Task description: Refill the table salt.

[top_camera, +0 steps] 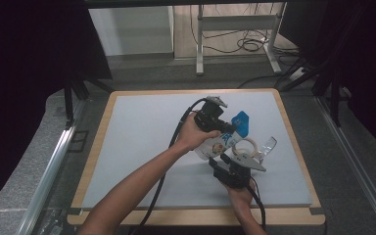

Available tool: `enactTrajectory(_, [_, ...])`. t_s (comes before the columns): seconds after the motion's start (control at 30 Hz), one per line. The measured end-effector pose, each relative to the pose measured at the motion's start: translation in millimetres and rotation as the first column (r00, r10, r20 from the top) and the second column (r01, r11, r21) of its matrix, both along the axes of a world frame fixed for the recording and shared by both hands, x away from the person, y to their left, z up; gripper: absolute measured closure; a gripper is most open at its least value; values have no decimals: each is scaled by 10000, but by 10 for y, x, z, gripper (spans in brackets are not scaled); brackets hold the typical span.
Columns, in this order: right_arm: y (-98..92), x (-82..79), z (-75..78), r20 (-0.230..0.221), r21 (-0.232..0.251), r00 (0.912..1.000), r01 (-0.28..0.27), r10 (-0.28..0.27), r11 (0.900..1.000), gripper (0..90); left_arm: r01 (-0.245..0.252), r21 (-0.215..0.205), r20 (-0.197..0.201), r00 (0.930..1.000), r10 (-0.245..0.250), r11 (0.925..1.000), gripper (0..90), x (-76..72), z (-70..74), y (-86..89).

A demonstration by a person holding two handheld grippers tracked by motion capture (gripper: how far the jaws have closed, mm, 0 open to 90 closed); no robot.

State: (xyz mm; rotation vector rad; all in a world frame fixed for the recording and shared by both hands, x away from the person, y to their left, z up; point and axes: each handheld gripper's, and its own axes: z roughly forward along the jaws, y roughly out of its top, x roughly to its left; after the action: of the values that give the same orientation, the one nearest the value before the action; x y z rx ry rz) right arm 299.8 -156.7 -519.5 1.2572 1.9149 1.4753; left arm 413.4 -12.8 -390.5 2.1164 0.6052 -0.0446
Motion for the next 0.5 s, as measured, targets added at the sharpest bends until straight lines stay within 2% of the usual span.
enactTrajectory(0.33, [-49, -18, -16, -82, 1, 10000, -7, 7, 10000, 477, 122, -29, 54, 9999, -122, 9999, 890, -37, -1, 2])
enactTrajectory(0.5, [-85, -44, -12, -48, 14, 10000, -21, 21, 10000, 476, 150, -191, 99, 9998, -148, 9997, 890, -58, -1, 35])
